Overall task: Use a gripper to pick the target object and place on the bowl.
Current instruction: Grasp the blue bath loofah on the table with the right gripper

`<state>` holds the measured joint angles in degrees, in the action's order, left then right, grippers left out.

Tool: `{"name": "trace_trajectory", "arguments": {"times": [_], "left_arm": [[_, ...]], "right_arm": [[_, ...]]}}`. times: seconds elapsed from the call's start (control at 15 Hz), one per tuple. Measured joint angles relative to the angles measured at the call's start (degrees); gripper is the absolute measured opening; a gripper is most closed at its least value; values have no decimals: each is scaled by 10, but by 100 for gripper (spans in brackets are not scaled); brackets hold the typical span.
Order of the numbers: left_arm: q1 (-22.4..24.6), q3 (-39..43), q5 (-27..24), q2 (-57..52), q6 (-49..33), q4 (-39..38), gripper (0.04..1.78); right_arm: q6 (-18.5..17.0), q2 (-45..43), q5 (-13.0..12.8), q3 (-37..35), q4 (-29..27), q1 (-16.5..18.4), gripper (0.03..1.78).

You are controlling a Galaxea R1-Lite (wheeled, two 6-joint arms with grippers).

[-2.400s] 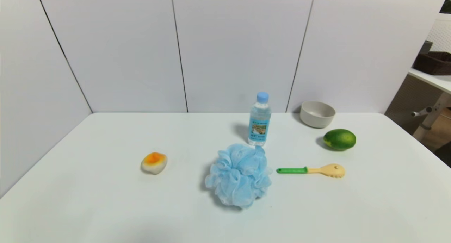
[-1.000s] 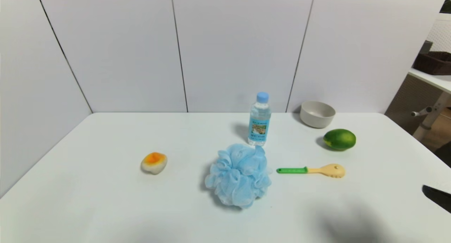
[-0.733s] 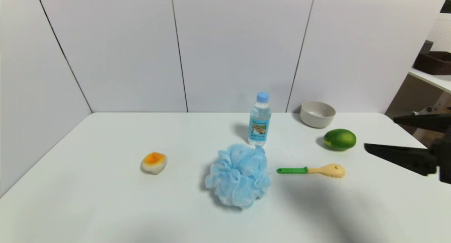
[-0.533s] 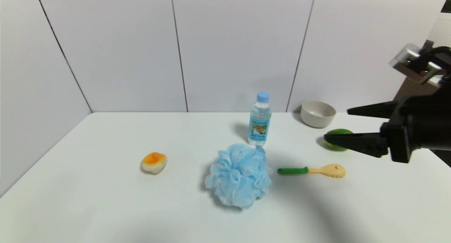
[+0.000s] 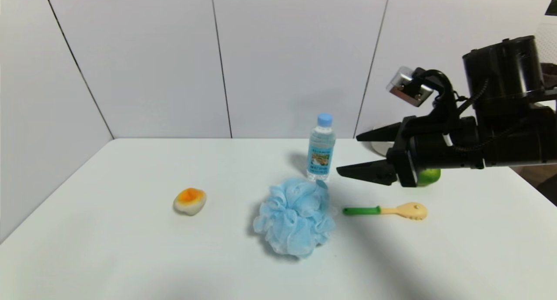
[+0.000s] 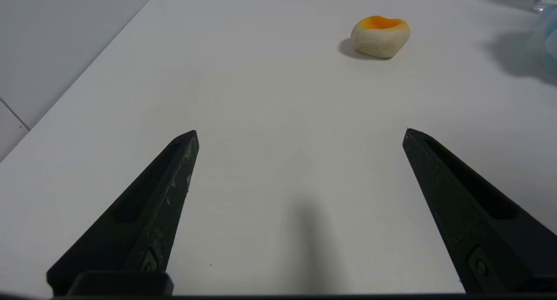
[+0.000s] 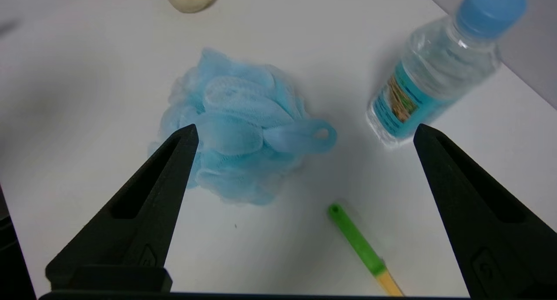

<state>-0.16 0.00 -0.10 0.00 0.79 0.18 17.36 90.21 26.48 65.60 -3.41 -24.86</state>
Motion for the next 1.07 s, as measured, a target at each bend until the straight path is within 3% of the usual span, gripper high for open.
{"name": "trace_trajectory", "arguments": {"times": [0.33,0.67,1.07], "left_arm": [[0,0,0,0,0,0,169],[0,0,0,0,0,0,169],[0,0,0,0,0,0,169]], "right_arm": [[-1,47,22,-59,146,-44,171],[-2,86,25,-126,265,-78,171],[-2,130,24,-146,297,-91,171]]}}
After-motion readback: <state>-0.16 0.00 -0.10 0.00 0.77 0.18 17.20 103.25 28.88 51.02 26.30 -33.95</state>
